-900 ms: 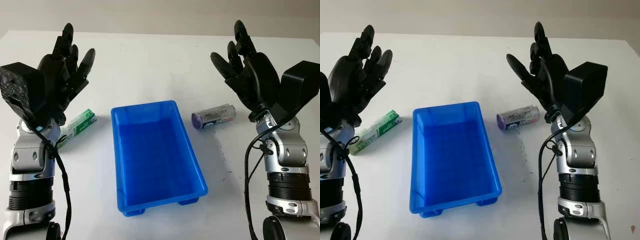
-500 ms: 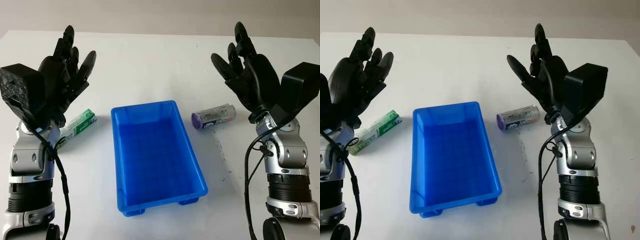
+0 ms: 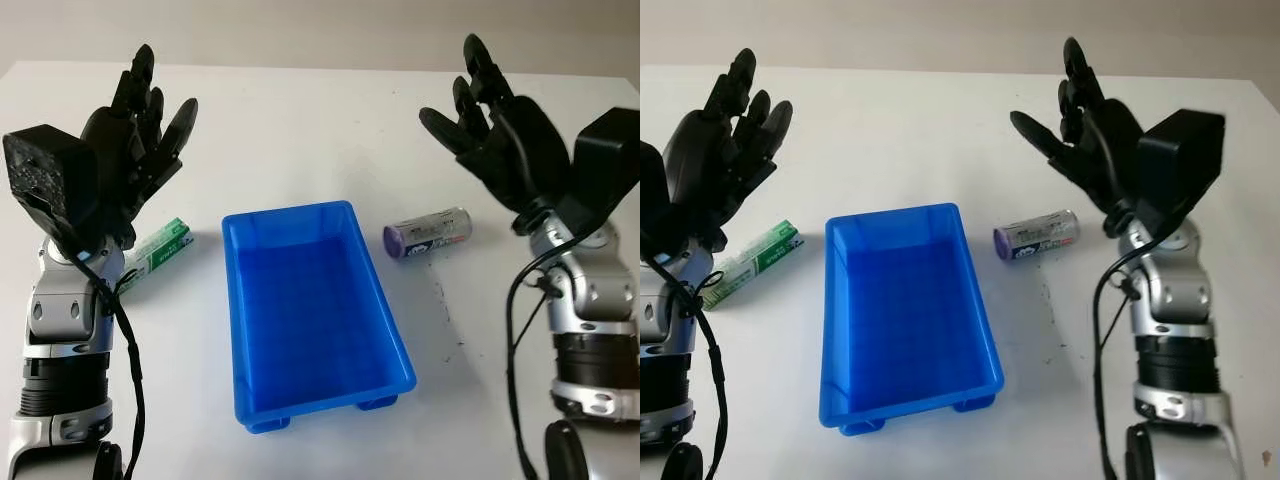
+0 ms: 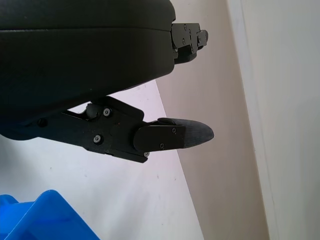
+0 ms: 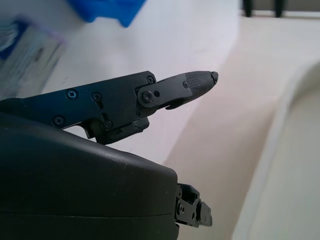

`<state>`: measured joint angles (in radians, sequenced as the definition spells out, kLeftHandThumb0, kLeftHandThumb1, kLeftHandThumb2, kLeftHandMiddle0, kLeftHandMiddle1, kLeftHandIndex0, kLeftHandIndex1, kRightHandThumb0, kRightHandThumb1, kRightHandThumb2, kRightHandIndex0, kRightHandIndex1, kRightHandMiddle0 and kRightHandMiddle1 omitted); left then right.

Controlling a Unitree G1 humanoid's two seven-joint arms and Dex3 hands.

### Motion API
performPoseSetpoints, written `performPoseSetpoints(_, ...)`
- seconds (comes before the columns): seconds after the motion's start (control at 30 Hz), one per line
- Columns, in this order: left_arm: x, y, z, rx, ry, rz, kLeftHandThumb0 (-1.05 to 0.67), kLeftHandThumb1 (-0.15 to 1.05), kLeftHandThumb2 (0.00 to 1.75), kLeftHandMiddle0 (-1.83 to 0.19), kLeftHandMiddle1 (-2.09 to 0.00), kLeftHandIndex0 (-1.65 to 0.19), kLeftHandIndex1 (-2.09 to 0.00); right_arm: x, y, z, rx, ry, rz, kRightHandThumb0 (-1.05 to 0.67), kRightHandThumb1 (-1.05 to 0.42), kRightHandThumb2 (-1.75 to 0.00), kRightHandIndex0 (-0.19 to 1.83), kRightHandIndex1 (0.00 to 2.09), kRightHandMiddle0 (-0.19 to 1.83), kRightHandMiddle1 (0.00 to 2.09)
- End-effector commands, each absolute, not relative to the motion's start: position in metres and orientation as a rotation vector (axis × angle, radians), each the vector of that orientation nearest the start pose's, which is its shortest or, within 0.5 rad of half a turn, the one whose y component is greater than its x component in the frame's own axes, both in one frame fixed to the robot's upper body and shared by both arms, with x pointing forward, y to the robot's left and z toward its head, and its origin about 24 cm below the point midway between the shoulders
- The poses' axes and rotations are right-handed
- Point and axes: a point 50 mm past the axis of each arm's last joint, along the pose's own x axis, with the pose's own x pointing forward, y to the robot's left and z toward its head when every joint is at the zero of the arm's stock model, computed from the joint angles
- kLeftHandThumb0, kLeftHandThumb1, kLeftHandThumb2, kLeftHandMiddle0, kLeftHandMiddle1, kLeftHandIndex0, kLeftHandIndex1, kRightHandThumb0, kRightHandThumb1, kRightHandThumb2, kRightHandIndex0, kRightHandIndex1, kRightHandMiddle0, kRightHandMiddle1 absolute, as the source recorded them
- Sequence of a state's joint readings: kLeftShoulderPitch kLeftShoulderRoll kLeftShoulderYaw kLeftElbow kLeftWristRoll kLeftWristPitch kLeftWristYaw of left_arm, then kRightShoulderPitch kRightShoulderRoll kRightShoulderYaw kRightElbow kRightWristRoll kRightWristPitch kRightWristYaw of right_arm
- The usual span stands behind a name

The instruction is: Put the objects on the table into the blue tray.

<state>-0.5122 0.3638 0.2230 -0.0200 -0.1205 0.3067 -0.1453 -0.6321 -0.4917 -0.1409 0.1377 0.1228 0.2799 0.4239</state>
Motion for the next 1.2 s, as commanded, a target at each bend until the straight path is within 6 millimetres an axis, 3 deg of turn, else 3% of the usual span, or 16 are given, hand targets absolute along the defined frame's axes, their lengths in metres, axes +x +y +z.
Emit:
performPoseSetpoints(0.0, 0.323, 0.227, 0.196, 0.183, -0.278, 0.011, -0.52, 1.05, 0.37, 0.07, -0.06, 0.09, -0.06, 0.344, -0.227, 0.219, -0.42, -0.208, 0.279, -0.55, -1.0, -0.05, -0.19, 0.0, -0.19, 0.0)
performPoseSetpoints(0.17, 0.324, 0.229, 0.196, 0.191, -0.265, 0.022, -0.51, 1.05, 0.37, 0.08, -0.06, 0.08, -0.06, 0.345, -0.239, 0.237, -0.63, -0.172, 0.337, -0.61, -0.92, -0.03, -0.15, 0.03, -0.13, 0.04)
performPoseSetpoints(0.4, 0.323, 0.228, 0.196, 0.19, -0.273, 0.01, -0.52, 1.05, 0.37, 0.06, -0.06, 0.08, -0.06, 0.345, -0.237, 0.254, -0.924, -0.141, 0.391, -0.63, -0.85, -0.04, -0.06, 0.08, -0.04, 0.08)
performPoseSetpoints(0.57, 0.324, 0.228, 0.197, 0.191, -0.274, 0.019, -0.51, 1.05, 0.38, 0.07, -0.05, 0.09, -0.06, 0.346, -0.224, 0.247, -1.173, -0.126, 0.446, -0.69, -0.84, -0.04, -0.03, 0.08, 0.0, 0.08)
performPoseSetpoints(0.83, 0.325, 0.228, 0.197, 0.202, -0.261, 0.024, -0.51, 1.05, 0.37, 0.07, -0.05, 0.07, -0.06, 0.35, -0.212, 0.228, -1.286, -0.086, 0.535, -0.61, -0.8, -0.05, -0.05, 0.06, -0.02, 0.05)
performPoseSetpoints(1.17, 0.323, 0.226, 0.2, 0.214, -0.264, 0.031, -0.52, 1.05, 0.32, 0.07, -0.05, 0.07, -0.06, 0.348, -0.212, 0.205, -1.472, -0.081, 0.593, -0.65, -0.84, -0.06, -0.03, 0.07, 0.0, 0.06)
